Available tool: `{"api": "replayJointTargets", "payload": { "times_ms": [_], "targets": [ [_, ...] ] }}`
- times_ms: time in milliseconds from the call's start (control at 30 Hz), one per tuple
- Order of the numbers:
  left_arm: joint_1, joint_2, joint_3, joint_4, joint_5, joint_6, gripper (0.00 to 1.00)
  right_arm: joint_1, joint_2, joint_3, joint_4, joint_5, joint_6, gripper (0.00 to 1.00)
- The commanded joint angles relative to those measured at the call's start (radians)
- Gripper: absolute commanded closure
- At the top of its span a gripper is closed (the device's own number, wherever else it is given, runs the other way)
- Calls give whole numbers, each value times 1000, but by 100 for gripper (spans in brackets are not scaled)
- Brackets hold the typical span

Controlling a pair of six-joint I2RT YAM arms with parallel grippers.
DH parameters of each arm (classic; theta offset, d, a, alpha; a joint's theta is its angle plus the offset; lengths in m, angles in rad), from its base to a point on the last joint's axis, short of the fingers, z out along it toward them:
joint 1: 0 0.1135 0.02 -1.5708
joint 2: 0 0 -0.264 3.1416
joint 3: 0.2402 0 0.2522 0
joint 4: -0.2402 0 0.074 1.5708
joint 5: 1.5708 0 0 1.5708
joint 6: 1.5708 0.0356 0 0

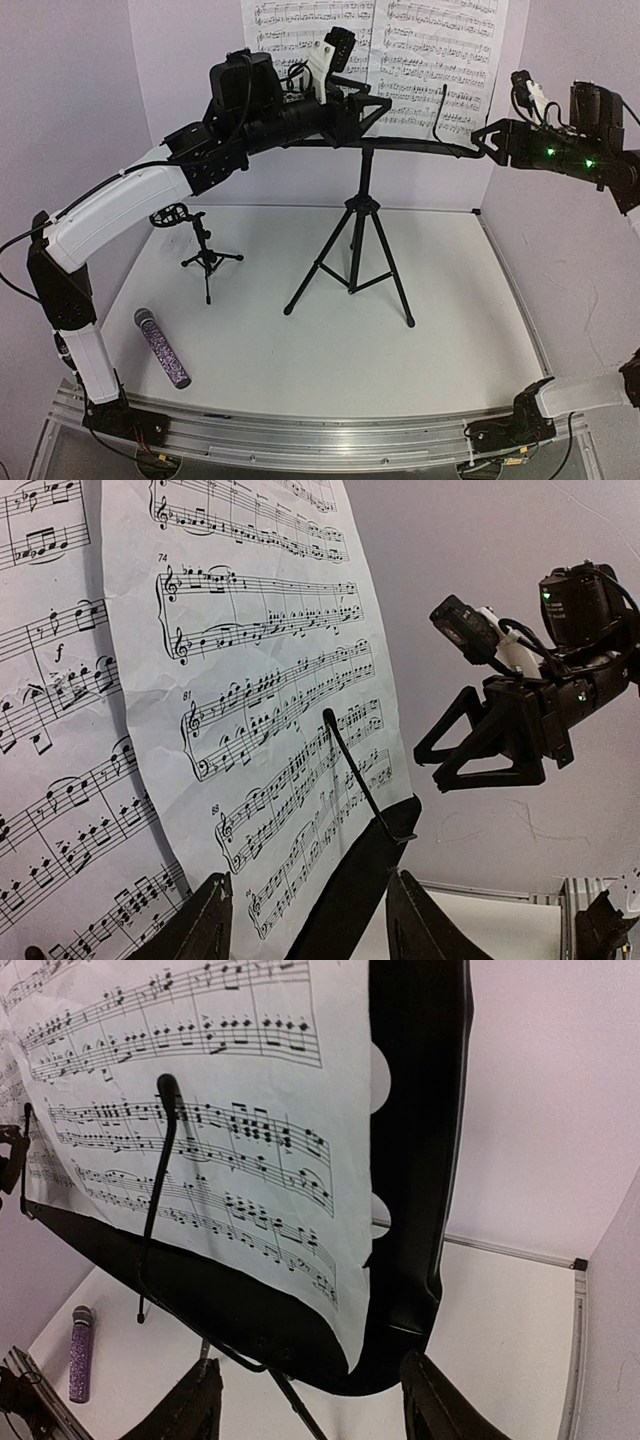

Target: Set up the instrument practice props

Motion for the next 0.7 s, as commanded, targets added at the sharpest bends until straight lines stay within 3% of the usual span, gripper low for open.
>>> {"api": "replayJointTargets", "payload": {
  "times_ms": [0,233,467,567,667],
  "targets": [
    [3,1,14,21,4,-12,48,-18,40,45,28,-21,16,46],
    [3,-6,11,19,7,-13,48,-30,41,47,34,-18,7,65],
    [4,-1,17,25,8,-14,48,-40,58,60,35,-41,5,92],
    [5,-2,17,25,9,-11,48,-44,56,58,34,-34,2,99],
    [6,-3,17,25,6,-9,48,-48,58,63,34,-22,-3,100]
  ]
}}
